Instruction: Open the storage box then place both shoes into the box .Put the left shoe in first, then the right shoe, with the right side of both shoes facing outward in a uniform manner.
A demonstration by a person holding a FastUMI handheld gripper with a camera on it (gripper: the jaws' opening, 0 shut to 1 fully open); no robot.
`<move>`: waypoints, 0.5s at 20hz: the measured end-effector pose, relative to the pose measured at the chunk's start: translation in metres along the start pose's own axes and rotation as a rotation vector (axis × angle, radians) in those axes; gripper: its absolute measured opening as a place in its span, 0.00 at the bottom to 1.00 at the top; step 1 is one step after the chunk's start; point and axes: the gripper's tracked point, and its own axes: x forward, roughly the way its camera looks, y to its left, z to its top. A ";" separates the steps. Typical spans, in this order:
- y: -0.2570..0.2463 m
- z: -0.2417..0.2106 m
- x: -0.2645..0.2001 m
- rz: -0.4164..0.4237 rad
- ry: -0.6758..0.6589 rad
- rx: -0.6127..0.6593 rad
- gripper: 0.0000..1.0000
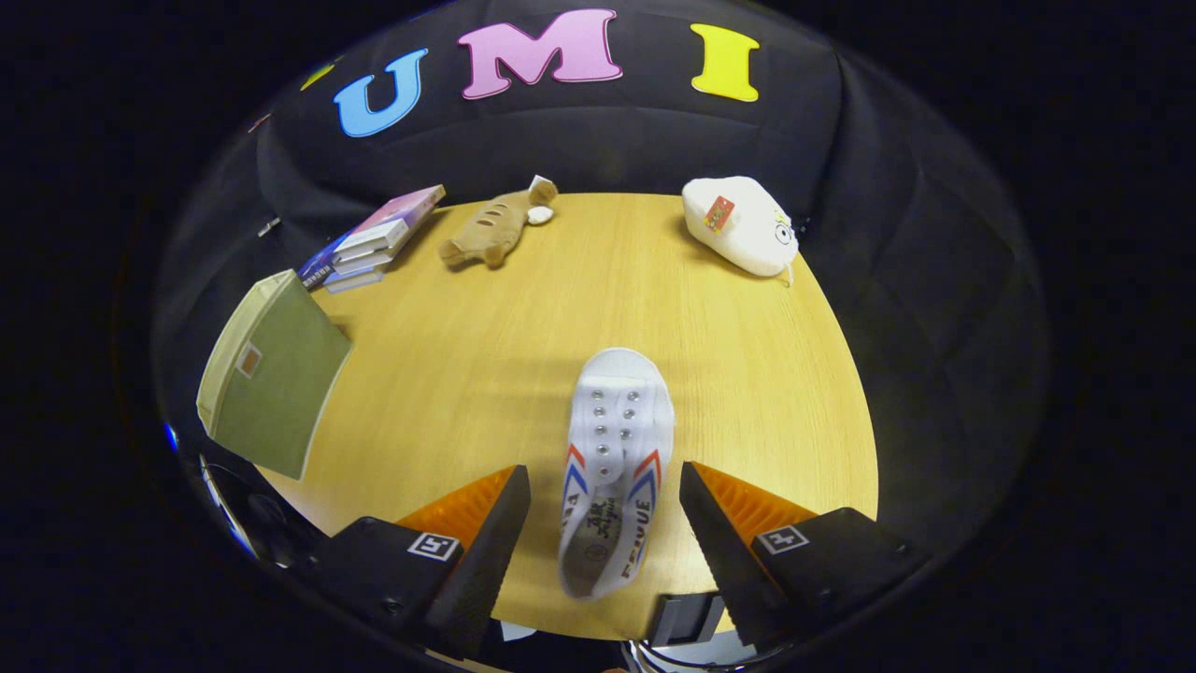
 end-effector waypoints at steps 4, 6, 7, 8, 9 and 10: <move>-0.022 -0.025 0.017 -0.031 0.075 0.020 0.99; -0.033 -0.034 0.025 -0.051 0.101 0.026 0.99; -0.037 -0.038 0.030 -0.060 0.114 0.027 0.99; -0.041 -0.040 0.035 -0.064 0.127 0.035 0.99; -0.039 -0.043 0.039 -0.054 0.142 0.046 0.99; -0.037 -0.046 0.043 -0.046 0.157 0.050 0.99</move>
